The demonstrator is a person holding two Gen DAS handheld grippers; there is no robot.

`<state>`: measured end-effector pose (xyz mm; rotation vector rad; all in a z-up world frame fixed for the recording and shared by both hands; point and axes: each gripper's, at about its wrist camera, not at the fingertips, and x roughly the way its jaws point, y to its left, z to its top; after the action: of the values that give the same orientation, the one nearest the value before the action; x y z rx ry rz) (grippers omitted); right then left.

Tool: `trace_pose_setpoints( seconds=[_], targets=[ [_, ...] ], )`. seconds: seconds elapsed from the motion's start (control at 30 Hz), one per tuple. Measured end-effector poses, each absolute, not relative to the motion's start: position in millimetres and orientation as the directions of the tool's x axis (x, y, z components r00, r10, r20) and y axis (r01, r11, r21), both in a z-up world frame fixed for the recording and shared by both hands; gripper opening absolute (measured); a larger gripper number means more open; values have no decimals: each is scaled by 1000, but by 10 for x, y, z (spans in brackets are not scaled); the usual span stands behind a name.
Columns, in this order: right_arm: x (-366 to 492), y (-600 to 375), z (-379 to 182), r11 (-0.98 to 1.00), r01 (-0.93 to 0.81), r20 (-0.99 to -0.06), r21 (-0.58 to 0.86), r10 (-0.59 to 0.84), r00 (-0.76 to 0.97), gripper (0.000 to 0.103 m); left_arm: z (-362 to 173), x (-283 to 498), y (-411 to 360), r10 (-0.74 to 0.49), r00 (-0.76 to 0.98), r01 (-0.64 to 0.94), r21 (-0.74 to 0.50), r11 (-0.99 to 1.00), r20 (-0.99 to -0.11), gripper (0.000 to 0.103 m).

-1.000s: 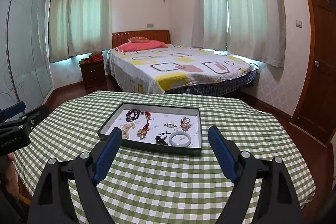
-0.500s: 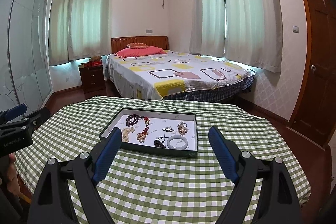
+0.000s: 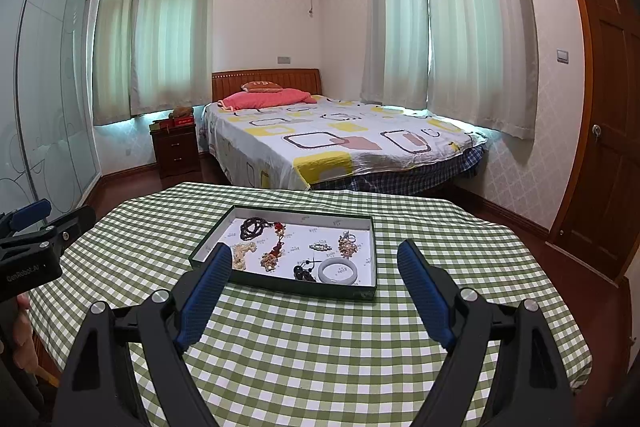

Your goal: Organize jewelry

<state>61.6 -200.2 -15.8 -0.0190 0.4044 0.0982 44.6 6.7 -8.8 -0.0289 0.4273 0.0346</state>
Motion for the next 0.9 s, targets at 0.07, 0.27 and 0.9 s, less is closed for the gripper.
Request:
trace_pose_setpoints(
  seconds=[0.07,0.27,0.9],
  targets=[
    [618,-2003,-157,995,-99,-393,0,91,915,82,-88,448,67,28,909,-40,-21,999,-415,98],
    [619,-2001,-159,995,-99,-394,0,91,915,82,-93,444,73,29,910,-42,-23,999,-414,98],
    [617,-1999,-154,995,-99,-394,-1,90,915,82,-89,439,66,32,911,-44,-19,999,-412,98]
  ],
)
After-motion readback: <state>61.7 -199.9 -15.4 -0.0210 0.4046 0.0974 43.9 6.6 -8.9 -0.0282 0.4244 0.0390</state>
